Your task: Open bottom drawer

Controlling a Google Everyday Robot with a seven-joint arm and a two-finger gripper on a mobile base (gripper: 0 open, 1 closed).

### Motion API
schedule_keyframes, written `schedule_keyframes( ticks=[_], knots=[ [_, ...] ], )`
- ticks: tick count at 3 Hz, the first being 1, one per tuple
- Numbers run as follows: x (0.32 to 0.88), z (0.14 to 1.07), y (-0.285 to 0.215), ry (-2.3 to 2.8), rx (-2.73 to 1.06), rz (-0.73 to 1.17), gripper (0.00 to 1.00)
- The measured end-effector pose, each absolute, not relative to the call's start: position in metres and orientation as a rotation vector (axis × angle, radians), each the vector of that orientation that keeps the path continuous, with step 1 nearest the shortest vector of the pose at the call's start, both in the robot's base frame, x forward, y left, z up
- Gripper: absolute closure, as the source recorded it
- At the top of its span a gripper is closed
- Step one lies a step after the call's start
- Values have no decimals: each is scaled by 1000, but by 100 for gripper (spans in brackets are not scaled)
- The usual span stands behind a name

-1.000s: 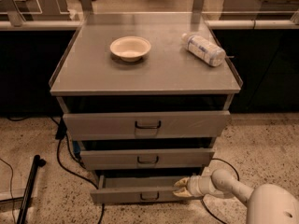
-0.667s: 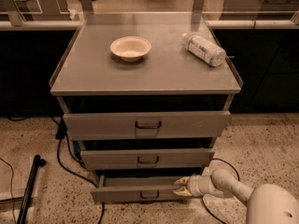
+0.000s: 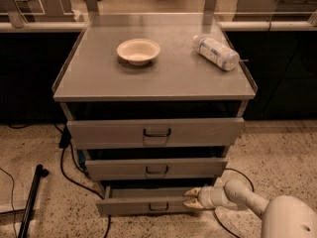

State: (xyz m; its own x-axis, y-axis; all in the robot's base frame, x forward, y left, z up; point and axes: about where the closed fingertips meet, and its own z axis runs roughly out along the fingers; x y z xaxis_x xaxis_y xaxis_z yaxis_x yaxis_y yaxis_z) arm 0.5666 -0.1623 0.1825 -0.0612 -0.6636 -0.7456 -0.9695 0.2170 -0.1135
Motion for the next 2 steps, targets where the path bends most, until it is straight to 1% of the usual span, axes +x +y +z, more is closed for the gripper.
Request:
schedule_keyframes(
  ticks=[1, 2],
  knots=[
    [567, 183, -162, 1799, -1518, 560, 41],
    [563, 181, -163, 1803, -1515, 564, 65]
  ],
)
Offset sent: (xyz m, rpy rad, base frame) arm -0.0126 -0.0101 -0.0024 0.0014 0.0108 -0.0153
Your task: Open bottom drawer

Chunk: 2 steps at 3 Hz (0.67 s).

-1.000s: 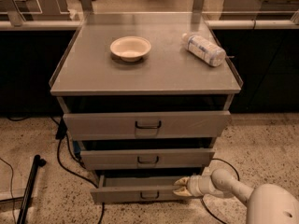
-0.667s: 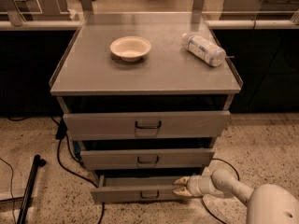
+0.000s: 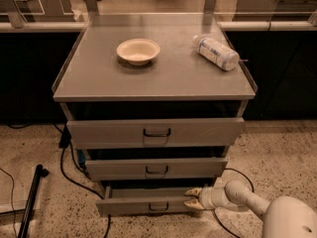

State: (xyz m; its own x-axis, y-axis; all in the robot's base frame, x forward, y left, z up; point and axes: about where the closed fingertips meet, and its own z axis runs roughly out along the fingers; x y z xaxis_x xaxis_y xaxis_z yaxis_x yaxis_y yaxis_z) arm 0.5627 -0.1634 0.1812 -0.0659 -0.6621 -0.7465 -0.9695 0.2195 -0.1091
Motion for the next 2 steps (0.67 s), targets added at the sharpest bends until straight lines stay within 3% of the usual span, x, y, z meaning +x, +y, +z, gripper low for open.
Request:
schedule_keyframes(
  ticks=[1, 2],
  knots=[
    [535, 179, -177, 1821, -1480, 568, 88],
    [511, 183, -185, 1817, -1451, 564, 100]
  ],
)
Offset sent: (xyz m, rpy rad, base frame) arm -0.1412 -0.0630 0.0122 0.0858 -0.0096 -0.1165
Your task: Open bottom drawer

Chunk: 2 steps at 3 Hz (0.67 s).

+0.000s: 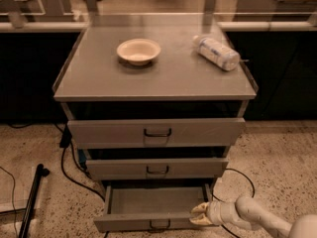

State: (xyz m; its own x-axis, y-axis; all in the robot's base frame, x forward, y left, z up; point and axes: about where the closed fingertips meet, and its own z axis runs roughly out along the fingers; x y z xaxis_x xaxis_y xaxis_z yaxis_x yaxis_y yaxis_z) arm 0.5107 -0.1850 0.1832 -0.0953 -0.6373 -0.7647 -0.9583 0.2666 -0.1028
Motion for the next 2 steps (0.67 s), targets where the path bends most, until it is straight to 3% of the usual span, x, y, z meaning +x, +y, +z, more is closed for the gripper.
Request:
schedule_keyframes(
  ticks=[1, 2],
  knots=[
    [505, 185, -185, 1817, -1451, 564, 100],
    [505, 185, -185, 1817, -1451, 564, 82]
  ],
)
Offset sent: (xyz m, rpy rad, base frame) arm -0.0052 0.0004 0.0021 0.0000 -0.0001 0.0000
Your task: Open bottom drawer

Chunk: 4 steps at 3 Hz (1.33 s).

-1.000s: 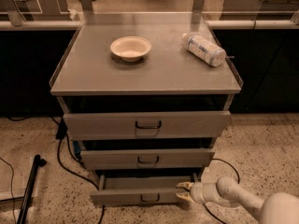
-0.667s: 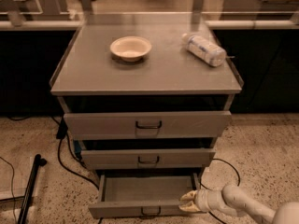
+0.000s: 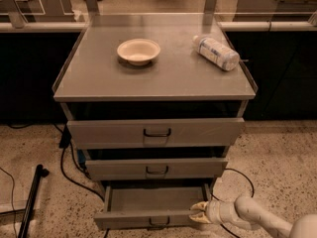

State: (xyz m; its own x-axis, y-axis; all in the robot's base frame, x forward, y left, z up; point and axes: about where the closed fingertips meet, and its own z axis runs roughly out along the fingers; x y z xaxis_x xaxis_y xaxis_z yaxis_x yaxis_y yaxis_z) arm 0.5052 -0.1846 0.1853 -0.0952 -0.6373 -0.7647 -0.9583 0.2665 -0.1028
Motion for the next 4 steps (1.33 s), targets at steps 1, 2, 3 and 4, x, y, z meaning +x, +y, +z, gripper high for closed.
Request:
schedule_keyframes(
  ticks=[1, 2, 3, 4],
  knots=[
    [505, 185, -185, 1817, -1451, 564, 58],
    [505, 185, -184, 1817, -1451, 564, 35],
    [505, 185, -184, 1817, -1451, 564, 26],
    [505, 185, -184, 1817, -1451, 564, 49]
  ],
)
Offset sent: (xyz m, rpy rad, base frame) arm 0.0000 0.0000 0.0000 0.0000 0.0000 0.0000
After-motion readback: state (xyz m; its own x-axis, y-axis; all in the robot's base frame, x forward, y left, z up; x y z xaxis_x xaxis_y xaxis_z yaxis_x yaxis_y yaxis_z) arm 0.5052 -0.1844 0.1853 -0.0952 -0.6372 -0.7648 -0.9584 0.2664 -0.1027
